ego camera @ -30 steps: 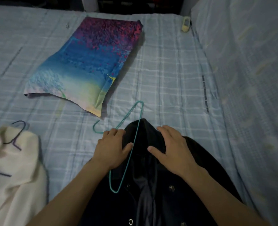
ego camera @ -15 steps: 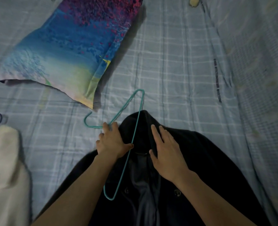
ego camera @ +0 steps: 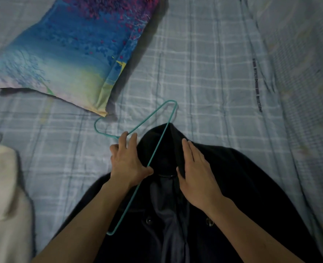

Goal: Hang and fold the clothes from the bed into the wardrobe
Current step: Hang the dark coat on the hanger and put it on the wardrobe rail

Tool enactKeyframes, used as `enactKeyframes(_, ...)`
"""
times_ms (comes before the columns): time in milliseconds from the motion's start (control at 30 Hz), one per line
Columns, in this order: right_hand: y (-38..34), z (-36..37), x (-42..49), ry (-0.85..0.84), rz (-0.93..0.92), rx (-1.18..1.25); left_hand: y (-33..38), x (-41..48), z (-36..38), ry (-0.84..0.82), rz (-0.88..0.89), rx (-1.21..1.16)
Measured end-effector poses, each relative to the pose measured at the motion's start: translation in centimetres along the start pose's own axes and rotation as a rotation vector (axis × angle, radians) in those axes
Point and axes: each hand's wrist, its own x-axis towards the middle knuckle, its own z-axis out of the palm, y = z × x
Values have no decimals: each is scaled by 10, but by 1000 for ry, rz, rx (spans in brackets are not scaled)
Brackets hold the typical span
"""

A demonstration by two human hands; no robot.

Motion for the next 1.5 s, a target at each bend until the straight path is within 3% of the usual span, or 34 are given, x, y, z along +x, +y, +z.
enactKeyframes(233,-7,-14,-3,45,92,115,-32,-38,-36,29,185,146)
enactKeyframes(567,-8,-48,5,91,160,187,-74,-96,-88,-68,264,332)
enactKeyframes(833,-30,-56,-5,49,70,180,-30,-99,-80,-147,540,432)
enactKeyframes(1000,-38,-61,-8,108,50,226,10,-89,-51,-159,693,365)
enactKeyframes(1267,-11,-41,-8,23,105,236,55,-63,-11,-75,763,221)
enactKeyframes(1500,0,-28,-8,-269,67,67,35,-44,4,-141,703,106)
